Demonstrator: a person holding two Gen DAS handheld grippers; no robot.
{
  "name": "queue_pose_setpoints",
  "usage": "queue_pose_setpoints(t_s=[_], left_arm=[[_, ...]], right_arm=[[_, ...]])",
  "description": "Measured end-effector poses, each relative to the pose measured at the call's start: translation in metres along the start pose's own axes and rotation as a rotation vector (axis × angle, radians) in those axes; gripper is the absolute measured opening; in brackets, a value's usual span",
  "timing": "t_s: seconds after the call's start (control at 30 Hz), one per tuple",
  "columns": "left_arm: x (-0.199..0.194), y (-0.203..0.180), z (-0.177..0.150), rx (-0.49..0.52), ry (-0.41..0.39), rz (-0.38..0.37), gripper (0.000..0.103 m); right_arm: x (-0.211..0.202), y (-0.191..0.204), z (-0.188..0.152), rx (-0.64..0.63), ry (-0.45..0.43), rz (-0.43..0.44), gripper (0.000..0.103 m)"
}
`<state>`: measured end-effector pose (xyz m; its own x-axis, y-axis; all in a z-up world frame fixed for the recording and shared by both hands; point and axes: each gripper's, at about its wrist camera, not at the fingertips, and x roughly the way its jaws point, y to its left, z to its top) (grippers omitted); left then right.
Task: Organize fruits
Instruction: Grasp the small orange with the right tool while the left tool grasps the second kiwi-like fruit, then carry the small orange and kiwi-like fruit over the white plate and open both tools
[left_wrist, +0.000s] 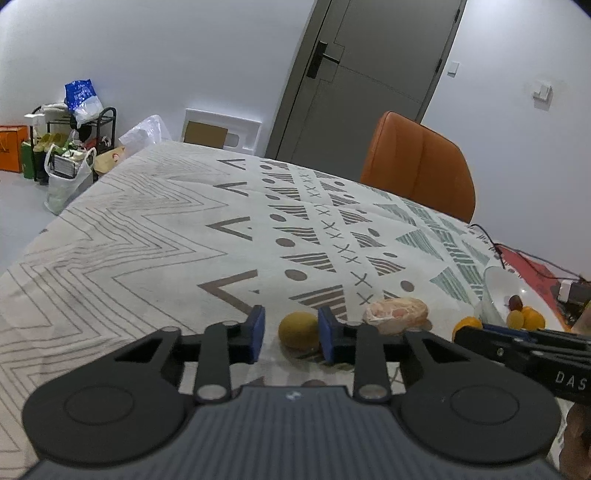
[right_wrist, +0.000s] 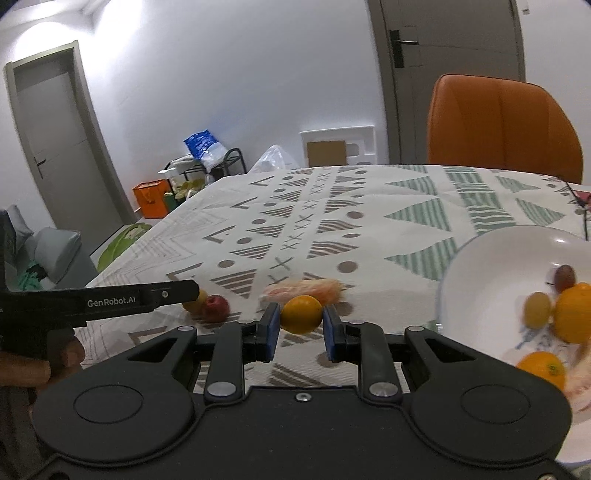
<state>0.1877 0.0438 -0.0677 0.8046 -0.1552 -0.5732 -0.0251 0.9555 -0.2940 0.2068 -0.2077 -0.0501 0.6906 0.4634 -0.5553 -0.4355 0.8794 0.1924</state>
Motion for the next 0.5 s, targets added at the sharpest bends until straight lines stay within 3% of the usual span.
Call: queue_pose_setpoints(t_s=[0.3,0.5], left_arm=[[0.008,-0.009,-0.004,-0.008,0.035,-0.018,0.024],[0.001,-0.012,0.000,-0.008,0.011,0.028,0.023]], right_arm=[[-0.012,-0.015,-0.002,0.021,-0.018,-0.014,0.023],[-0.023,-0.026,-0.003,0.042,-0.039,-0.026,0.023]])
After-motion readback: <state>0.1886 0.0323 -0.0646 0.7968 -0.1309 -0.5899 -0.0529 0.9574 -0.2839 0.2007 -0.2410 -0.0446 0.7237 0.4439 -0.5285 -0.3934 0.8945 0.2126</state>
